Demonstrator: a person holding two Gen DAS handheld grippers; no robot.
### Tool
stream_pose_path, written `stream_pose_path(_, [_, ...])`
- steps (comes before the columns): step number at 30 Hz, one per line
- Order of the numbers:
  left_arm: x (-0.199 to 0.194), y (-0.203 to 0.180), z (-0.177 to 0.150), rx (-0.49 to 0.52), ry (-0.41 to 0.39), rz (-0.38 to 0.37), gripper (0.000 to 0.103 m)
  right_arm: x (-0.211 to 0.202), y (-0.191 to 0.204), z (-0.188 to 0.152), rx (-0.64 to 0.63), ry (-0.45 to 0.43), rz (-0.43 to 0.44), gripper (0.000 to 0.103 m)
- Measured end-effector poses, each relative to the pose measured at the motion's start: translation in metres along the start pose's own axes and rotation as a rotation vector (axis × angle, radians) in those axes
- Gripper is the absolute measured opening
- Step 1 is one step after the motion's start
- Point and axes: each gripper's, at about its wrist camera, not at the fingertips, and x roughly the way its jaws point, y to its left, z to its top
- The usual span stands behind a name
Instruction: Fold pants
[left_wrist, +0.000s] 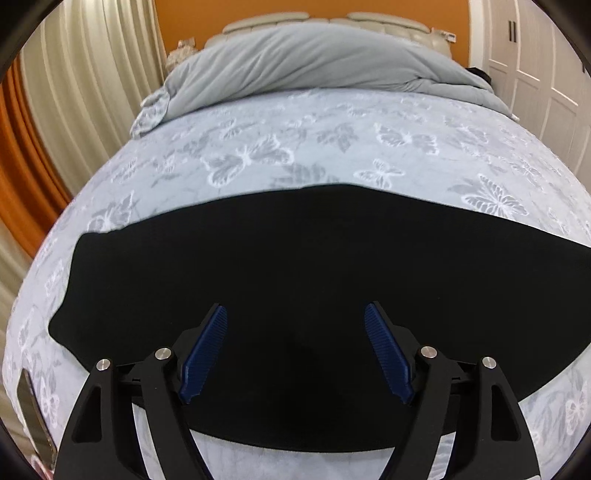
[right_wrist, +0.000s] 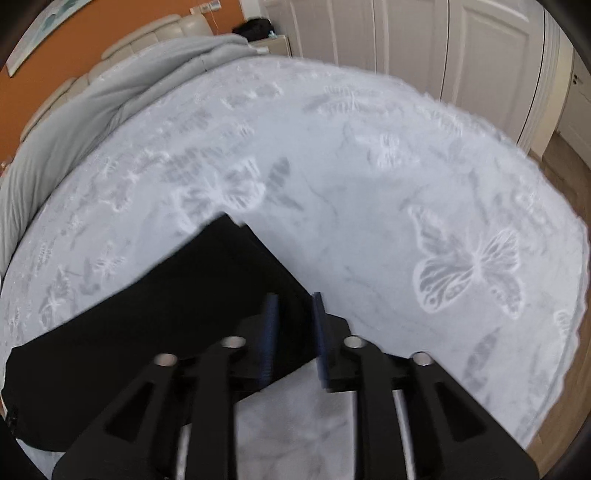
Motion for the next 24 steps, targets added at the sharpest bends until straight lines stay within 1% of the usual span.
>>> stream_pose_path(1, [0.0, 0.002, 0.0, -0.011, 0.004, -0.004, 0.074, -0.004, 0.001, -0.002, 0.005, -0.007, -0.003, 0.084])
stream_pose_path(2, [0.0, 0.004, 0.001, -0.018, 0.003, -0.004, 0.076, -0.007, 0.002, -0.005, 0.012, -0.003, -0.015, 0.085])
stream_pose_path(3, [0.0, 0.006, 0.001, -0.024, -0.001, 0.005, 0.077, -0.007, 0.003, -0.011, 0.017, 0.02, -0.029, 0.085])
stream_pose_path(4, [-0.001, 0.008, 0.002, -0.027, -0.006, 0.017, 0.078, -0.006, 0.004, -0.012, 0.019, 0.031, -0.028, 0.084])
stream_pose_path(6, [-0.002, 0.013, 0.002, -0.041, -0.008, 0.026, 0.078, -0.012, 0.006, -0.017, 0.025, -0.001, -0.02, 0.082])
stream_pose_path(7, [-0.003, 0.016, 0.002, -0.053, -0.005, 0.024, 0.078, -0.015, 0.008, -0.017, 0.012, -0.033, -0.008, 0.071])
stream_pose_path(8, [-0.005, 0.021, 0.002, -0.074, 0.0, 0.012, 0.078, -0.016, 0.01, -0.016, -0.011, -0.066, 0.008, 0.063])
stream_pose_path(9, [-0.006, 0.024, 0.002, -0.087, 0.004, 0.006, 0.079, -0.016, 0.015, -0.013, -0.043, -0.096, 0.016, 0.051])
stream_pose_path(10, [-0.007, 0.027, 0.0, -0.098, 0.008, 0.004, 0.079, -0.013, 0.022, -0.01, -0.077, -0.117, 0.033, 0.036])
stream_pose_path(11, [-0.008, 0.03, -0.001, -0.11, 0.011, 0.004, 0.079, -0.005, 0.028, -0.007, -0.099, -0.099, 0.084, 0.026])
stream_pose_path(12, [-0.009, 0.033, -0.003, -0.116, 0.012, 0.008, 0.079, 0.006, 0.034, -0.005, -0.105, -0.05, 0.132, 0.015])
stream_pose_path(13, [-0.009, 0.034, -0.004, -0.12, 0.012, 0.012, 0.079, 0.017, 0.04, -0.004, -0.11, -0.017, 0.147, 0.016])
stream_pose_path(14, [-0.009, 0.036, -0.004, -0.124, 0.013, 0.016, 0.079, 0.023, 0.044, -0.003, -0.121, -0.012, 0.141, 0.016])
stream_pose_path(15, [-0.009, 0.037, -0.005, -0.127, 0.014, 0.018, 0.079, 0.034, 0.05, 0.0, -0.152, -0.019, 0.097, 0.015])
stream_pose_path(16, [-0.008, 0.038, -0.005, -0.13, 0.016, 0.019, 0.08, 0.046, 0.052, 0.003, -0.162, -0.017, 0.042, 0.013])
stream_pose_path(17, [-0.006, 0.037, -0.004, -0.13, 0.02, 0.017, 0.08, 0.056, 0.05, 0.006, -0.145, -0.011, 0.022, 0.013])
stream_pose_path(19, [-0.004, 0.036, -0.003, -0.119, 0.022, 0.012, 0.08, 0.055, 0.042, 0.013, -0.045, -0.023, 0.047, 0.013])
stream_pose_path(20, [-0.002, 0.034, -0.002, -0.105, 0.022, 0.015, 0.08, 0.051, 0.042, 0.015, -0.014, -0.017, 0.046, 0.014])
stream_pose_path(21, [-0.002, 0.034, -0.001, -0.099, 0.021, 0.016, 0.08, 0.043, 0.042, 0.019, 0.019, -0.017, 0.045, 0.019])
stream_pose_path(22, [-0.001, 0.034, 0.001, -0.092, 0.021, 0.017, 0.08, 0.028, 0.04, 0.02, 0.061, -0.036, 0.054, 0.031])
stream_pose_path(23, [0.0, 0.035, 0.003, -0.091, 0.019, 0.015, 0.08, 0.02, 0.038, 0.018, 0.075, -0.047, 0.066, 0.046])
stream_pose_path(24, [-0.001, 0.038, 0.005, -0.099, 0.017, 0.013, 0.08, 0.013, 0.034, 0.014, 0.084, -0.056, 0.072, 0.077])
